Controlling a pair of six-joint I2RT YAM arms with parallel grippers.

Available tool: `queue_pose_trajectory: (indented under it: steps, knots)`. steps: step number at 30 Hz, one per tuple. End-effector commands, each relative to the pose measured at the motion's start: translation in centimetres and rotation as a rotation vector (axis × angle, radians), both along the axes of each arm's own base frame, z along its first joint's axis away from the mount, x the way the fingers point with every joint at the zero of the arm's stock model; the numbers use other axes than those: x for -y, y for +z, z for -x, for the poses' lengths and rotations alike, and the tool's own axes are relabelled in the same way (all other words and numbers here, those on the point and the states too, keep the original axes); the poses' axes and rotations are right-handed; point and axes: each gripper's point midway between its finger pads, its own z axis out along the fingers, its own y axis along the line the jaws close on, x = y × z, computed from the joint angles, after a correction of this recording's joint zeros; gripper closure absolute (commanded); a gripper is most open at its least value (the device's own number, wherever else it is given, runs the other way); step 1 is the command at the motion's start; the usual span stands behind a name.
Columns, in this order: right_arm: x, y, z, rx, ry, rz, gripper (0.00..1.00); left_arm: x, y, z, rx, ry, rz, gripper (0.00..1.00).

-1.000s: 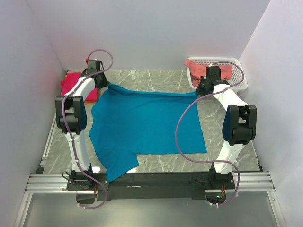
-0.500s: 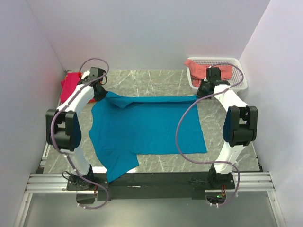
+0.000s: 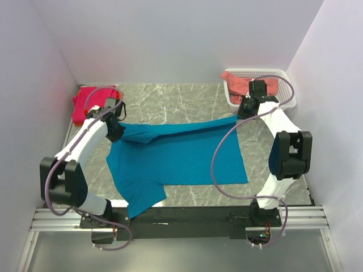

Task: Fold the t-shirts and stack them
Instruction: Fold the tshirt

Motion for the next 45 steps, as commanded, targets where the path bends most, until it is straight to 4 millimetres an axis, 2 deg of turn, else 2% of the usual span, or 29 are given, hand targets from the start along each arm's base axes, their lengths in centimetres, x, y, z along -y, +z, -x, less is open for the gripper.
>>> queue_pose_trajectory:
  steps: [1,3,8,15,20,23,24,25,26,27,28,29,32,33,34,35,37,38,39,40,42,43,45]
  knots:
    - [0.8,2.0,0.7,0.037,-0.003,0.026,1.0,0.6,-0.5,2.5,-0.019,0.038,0.013,0.99]
    - [0.9,2.0,0.8,0.033,0.001,0.029,1.0,1.1,-0.6,3.2,-0.02,0.043,0.024,0.99]
    - [0.7,1.4,1.2,0.019,0.008,0.025,1.0,2.4,-3.1,5.4,-0.074,0.013,0.048,0.99]
    - [2.9,-1.3,2.6,-0.068,-0.079,0.117,1.0,1.2,-5.5,8.2,-0.165,0.039,-0.005,0.99]
    - [2.3,-3.3,3.4,-0.105,-0.067,0.085,0.98,1.1,-6.2,8.8,-0.196,0.025,-0.015,0.99]
    - [1.9,-4.4,4.0,-0.123,-0.064,0.065,0.86,1.0,-6.3,9.0,-0.21,0.016,-0.025,0.83]
    - [1.8,-4.6,4.1,-0.124,-0.062,0.058,0.72,1.0,-6.1,8.9,-0.207,0.013,-0.023,0.71]
    - [1.7,-4.6,4.2,-0.127,-0.062,0.056,0.65,1.0,-6.0,9.1,-0.212,0.005,-0.023,0.63]
    - [1.7,-4.6,4.4,-0.128,-0.063,0.052,0.59,1.1,-5.7,9.0,-0.2,-0.005,-0.016,0.46]
    - [1.7,-4.4,4.4,-0.124,-0.063,0.052,0.53,1.1,-5.4,9.3,-0.199,-0.011,-0.014,0.39]
    - [1.5,-3.8,4.4,-0.107,-0.064,0.043,0.51,1.2,-4.9,9.2,-0.187,-0.018,-0.01,0.34]
    - [1.5,-3.6,4.4,-0.098,-0.064,0.042,0.48,1.1,-4.1,9.0,-0.158,-0.023,-0.008,0.23]
    - [0.2,-2.2,4.4,-0.04,-0.026,-0.019,0.39,1.3,-2.3,7.9,-0.098,-0.046,-0.006,0.05]
    - [-0.3,-1.9,4.3,-0.024,-0.009,-0.039,0.28,1.6,-1.5,7.0,-0.066,-0.064,0.004,0.03]
    - [-0.7,-1.6,4.2,-0.006,0.008,-0.059,0.26,1.9,-1.0,6.1,-0.034,-0.073,0.011,0.02]
    - [-1.9,-1.1,4.0,0.02,0.049,-0.107,0.25,2.2,-1.0,5.3,-0.031,-0.094,0.008,0.0]
    - [-3.2,-1.2,3.8,0.03,0.085,-0.138,0.23,3.2,0.3,2.6,0.035,-0.131,0.029,0.01]
    - [-3.7,-1.1,3.3,0.041,0.095,-0.142,0.23,3.5,-0.2,1.7,0.025,-0.151,0.021,0.01]
    - [-3.9,-1.2,3.0,0.041,0.095,-0.142,0.23,4.2,0.5,0.1,0.06,-0.172,0.041,0.01]
    - [-4.3,-1.9,2.7,0.025,0.099,-0.14,0.23,4.5,-0.5,-0.8,0.038,-0.195,0.04,0.0]
    - [-5.4,-1.8,1.7,0.026,0.117,-0.132,0.23,5.3,0.1,-3.7,0.082,-0.221,0.069,0.01]
    - [-5.7,-2.7,1.3,0.003,0.117,-0.127,0.23,5.8,-1.2,-4.5,0.051,-0.247,0.084,0.01]
    - [-6.4,-2.6,0.2,0.01,0.114,-0.127,0.23,6.0,-1.1,-7.0,0.087,-0.249,0.099,0.01]
